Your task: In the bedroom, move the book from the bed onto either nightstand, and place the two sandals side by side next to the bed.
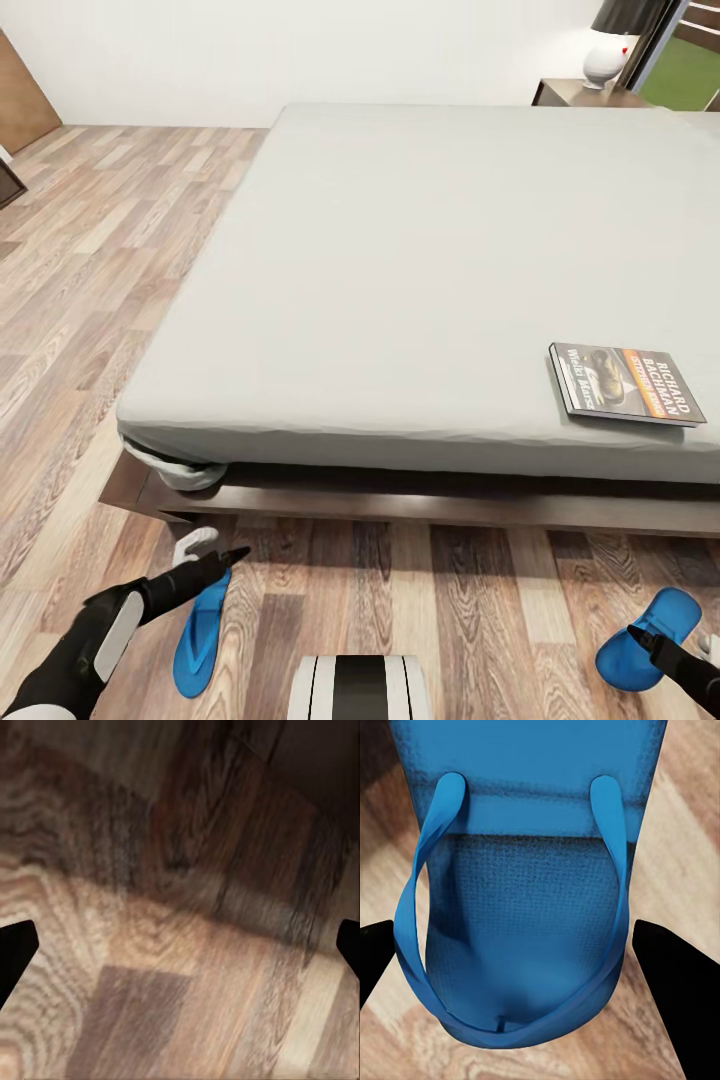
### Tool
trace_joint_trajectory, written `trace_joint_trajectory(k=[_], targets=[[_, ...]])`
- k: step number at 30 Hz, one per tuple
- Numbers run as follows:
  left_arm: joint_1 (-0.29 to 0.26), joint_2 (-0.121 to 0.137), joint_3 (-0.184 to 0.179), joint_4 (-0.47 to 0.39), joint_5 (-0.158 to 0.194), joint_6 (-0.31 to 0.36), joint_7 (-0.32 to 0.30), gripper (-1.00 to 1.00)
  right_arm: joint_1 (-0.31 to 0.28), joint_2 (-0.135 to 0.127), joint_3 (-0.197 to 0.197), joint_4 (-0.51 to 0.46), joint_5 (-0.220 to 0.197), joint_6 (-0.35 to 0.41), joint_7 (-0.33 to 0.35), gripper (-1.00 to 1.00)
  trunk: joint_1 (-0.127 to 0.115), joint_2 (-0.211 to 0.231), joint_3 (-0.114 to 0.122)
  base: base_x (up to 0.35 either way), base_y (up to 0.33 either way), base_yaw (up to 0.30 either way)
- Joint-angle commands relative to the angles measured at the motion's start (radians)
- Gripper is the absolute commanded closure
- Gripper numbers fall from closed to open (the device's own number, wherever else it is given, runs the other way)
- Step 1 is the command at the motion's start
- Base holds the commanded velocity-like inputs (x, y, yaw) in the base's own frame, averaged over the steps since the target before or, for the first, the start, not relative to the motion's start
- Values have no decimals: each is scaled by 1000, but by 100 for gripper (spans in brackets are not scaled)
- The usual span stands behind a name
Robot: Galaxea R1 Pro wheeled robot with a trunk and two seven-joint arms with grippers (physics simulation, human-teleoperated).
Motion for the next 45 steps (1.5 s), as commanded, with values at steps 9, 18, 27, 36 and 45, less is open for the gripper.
trace_joint_trajectory(k=[9,18,27,36,45], targets=[[0,7,80,1,9,4,-23,-100,-1,-3,1,-2,-4,11,-18,100,0,0,-1,0,0,0],[0,8,98,1,7,3,-23,-100,-1,-2,10,-118,149,32,-392,100,0,0,-1,0,0,0],[0,6,97,1,2,3,-22,-100,-1,-3,13,-213,379,51,-382,100,0,0,-1,0,0,0],[0,6,97,1,2,3,-22,-100,-1,-3,12,-238,386,174,145,100,0,0,-1,0,0,0],[0,6,97,1,3,1,-23,-100,-1,-3,9,-233,460,208,161,100,0,0,-1,0,142,0]])
